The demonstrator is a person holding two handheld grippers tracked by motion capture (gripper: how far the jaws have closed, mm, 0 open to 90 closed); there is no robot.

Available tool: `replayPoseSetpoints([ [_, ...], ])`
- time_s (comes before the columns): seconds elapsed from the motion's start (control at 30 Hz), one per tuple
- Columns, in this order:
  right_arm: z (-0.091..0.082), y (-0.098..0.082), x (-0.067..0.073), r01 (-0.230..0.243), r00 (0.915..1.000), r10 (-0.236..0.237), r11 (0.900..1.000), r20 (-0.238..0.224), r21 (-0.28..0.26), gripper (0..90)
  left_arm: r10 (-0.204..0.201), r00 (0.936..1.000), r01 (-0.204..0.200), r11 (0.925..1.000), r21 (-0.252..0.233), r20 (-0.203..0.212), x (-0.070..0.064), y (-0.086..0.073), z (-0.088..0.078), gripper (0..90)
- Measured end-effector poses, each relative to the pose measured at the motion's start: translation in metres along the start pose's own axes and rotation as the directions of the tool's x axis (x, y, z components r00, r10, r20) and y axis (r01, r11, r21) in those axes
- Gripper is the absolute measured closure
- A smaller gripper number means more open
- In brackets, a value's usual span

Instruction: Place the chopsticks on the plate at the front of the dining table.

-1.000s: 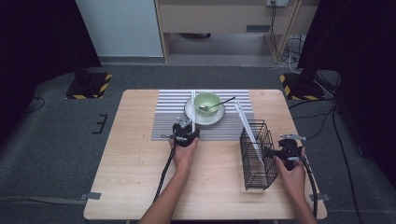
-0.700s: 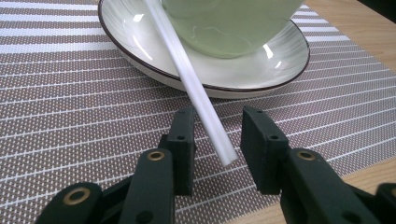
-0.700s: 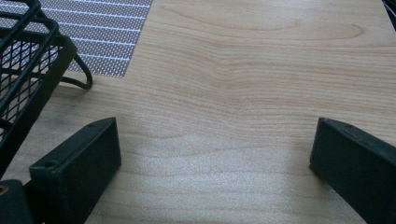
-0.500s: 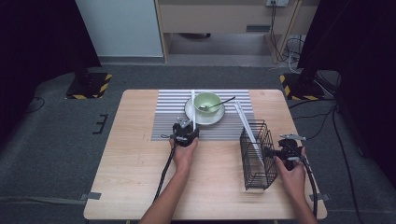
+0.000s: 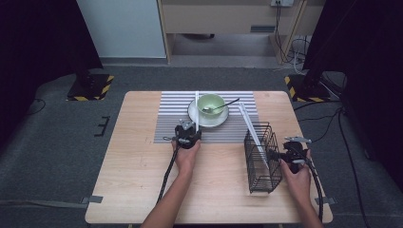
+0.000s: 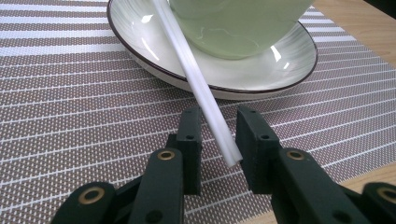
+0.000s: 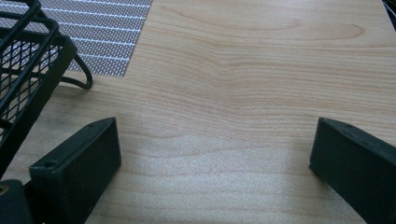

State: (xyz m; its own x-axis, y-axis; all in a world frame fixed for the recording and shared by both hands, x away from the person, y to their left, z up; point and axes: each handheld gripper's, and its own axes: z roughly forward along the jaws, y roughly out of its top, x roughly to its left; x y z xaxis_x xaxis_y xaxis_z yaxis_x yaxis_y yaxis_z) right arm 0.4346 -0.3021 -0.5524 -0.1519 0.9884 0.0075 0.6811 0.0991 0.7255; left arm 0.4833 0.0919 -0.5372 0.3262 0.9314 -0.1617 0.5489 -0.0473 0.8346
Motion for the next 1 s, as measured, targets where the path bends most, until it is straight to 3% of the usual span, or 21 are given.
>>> replayPoseSetpoints([
  [0.53, 0.0, 0.0, 0.0, 0.0, 1.0, 0.0, 1.0, 0.0, 0.0, 2.0, -0.004, 1.0, 0.004, 1.0, 0.001, 0.005, 0.0, 0.0, 0.001, 70.5],
  [0.77, 0.0, 0.0, 0.0, 0.0, 1.0, 0.0, 1.0, 0.0, 0.0, 2.0, 0.012, 0.9998, -0.013, 0.9999, -0.008, -0.014, -0.001, 0.001, 0.0, 55.9],
  [0.83, 0.0, 0.0, 0.0, -0.001, 1.0, 0.001, 1.0, 0.0, 0.0, 1.9, 0.032, 0.9993, -0.032, 0.9995, -0.006, -0.021, -0.003, 0.001, -0.002, 49.4],
  [1.0, 0.0, 0.0, 0.0, -0.001, 1.0, 0.001, 1.0, 0.0, 0.0, 1.9, 0.066, 0.9976, -0.066, 0.9976, -0.02, -0.023, -0.007, 0.003, -0.009, 43.6],
])
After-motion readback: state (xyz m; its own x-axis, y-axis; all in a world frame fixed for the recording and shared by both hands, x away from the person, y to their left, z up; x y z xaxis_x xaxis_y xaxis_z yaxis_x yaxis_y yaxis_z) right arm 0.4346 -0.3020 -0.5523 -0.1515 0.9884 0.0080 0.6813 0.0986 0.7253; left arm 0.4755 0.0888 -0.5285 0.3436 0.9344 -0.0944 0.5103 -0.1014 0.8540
